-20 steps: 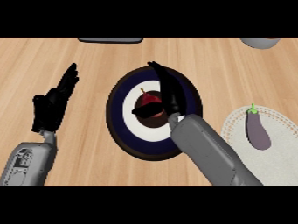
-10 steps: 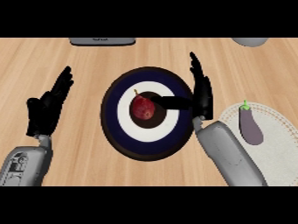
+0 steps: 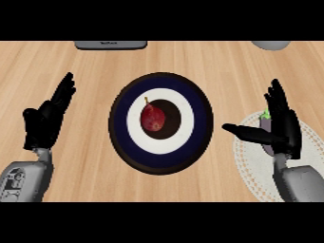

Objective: Pick the pear from the placemat and place it in the plate

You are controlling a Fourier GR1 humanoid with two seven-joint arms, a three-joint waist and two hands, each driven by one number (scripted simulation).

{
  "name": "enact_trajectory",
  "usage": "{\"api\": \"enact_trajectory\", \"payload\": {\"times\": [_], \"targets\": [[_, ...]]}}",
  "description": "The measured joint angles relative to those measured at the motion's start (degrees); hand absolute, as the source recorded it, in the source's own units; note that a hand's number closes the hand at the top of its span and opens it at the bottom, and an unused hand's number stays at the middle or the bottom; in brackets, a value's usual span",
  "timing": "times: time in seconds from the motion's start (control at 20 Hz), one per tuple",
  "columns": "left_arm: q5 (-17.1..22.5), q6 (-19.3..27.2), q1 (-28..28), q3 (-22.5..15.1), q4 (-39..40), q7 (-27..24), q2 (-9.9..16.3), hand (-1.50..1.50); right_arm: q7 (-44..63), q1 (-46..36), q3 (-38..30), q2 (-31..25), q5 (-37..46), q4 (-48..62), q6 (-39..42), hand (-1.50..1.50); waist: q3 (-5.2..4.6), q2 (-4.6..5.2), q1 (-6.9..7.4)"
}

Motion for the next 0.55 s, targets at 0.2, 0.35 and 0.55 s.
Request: {"api": "enact_trajectory", "payload": {"times": [0.2, 0.35, 0.55], "targets": [[-0.9, 0.4, -1.0, -0.3, 1.7, -0.7, -1.0, 0.0, -4.4, 2.6, -4.2, -2.7, -2.9, 2.1, 6.8, -1.5, -0.01, 0.08, 0.25], [-1.5, 0.5, -0.6, -0.7, 0.6, -0.1, -1.6, 0.0, -7.9, 4.4, -7.4, -4.2, -4.4, 4.0, 10.8, -1.5, 0.0, 0.1, 0.39], [-0.6, -1.1, -0.9, 0.7, 0.4, 0.2, -0.8, 0.0, -11.2, 4.9, -10.5, -4.2, -5.0, 7.2, 14.4, -1.5, 0.0, 0.11, 0.51]]}}
